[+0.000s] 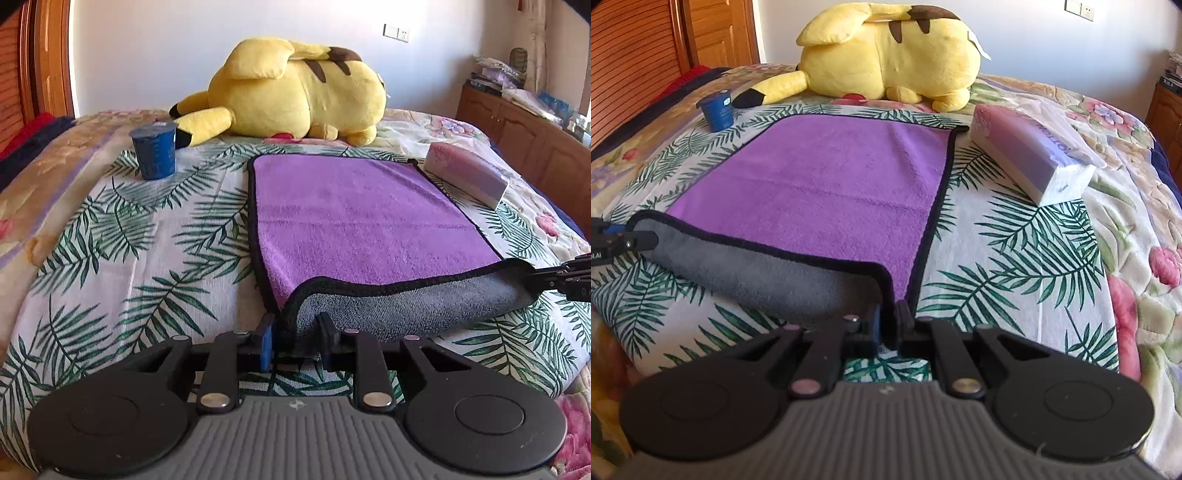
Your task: Fold towel
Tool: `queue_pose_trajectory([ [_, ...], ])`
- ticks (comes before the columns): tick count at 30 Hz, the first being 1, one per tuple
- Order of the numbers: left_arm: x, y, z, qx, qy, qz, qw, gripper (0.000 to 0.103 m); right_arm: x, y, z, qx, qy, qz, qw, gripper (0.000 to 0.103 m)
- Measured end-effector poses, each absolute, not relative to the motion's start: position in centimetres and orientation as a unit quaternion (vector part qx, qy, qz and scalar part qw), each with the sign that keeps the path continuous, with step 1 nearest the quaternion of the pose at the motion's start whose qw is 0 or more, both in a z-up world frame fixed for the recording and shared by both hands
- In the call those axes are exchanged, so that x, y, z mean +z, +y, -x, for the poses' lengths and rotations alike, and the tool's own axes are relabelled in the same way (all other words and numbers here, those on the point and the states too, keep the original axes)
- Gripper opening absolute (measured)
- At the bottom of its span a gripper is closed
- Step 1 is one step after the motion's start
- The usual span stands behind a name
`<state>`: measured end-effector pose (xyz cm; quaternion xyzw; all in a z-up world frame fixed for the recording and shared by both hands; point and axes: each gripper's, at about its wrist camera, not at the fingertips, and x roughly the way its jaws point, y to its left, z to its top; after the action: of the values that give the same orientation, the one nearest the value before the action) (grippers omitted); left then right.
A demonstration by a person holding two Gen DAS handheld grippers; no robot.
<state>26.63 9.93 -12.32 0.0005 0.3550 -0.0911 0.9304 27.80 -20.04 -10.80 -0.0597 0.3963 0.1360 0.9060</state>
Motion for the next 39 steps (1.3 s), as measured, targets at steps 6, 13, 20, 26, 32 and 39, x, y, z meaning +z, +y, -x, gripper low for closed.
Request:
queue_pose_trajectory([
  [6, -11.6, 9.6, -26.2, -0.094, 0.334, -0.012, 0.938, 0.001, -10.5, -20.0, -27.3, 0.139, 0.377, 0.063, 0.913, 0.005],
  [13, -11.6, 9.3, -26.2, -0.091, 0.334, -0.031, 0.938, 0.006, -10.2, -19.6, -27.3, 0.142, 0.366, 0.078, 0.916, 0.005],
  [20, -11.5, 9.6, -26.2, -0.087, 0.328, -0.032, 0.94, 0.01, -10.6, -19.5, -27.2, 0.139, 0.371, 0.082, 0.914, 0.005],
  [26, -11.5, 9.5, -26.0, -0.1, 0.325, -0.026, 0.94, 0.0, -10.6, -19.2, -27.0, 0.14, 0.369, 0.083, 0.915, 0.005],
  [32, -11.2, 9.6, -25.8, -0.1, 0.313, -0.021, 0.944, 0.0, -10.5, -19.2, -27.0, 0.14, 0.363, 0.083, 0.918, 0.005],
  [39, -11.3, 9.4, -25.8, -0.092, 0.314, -0.041, 0.944, 0.003, -10.9, -19.3, -27.1, 0.139, 0.366, 0.081, 0.916, 0.005],
])
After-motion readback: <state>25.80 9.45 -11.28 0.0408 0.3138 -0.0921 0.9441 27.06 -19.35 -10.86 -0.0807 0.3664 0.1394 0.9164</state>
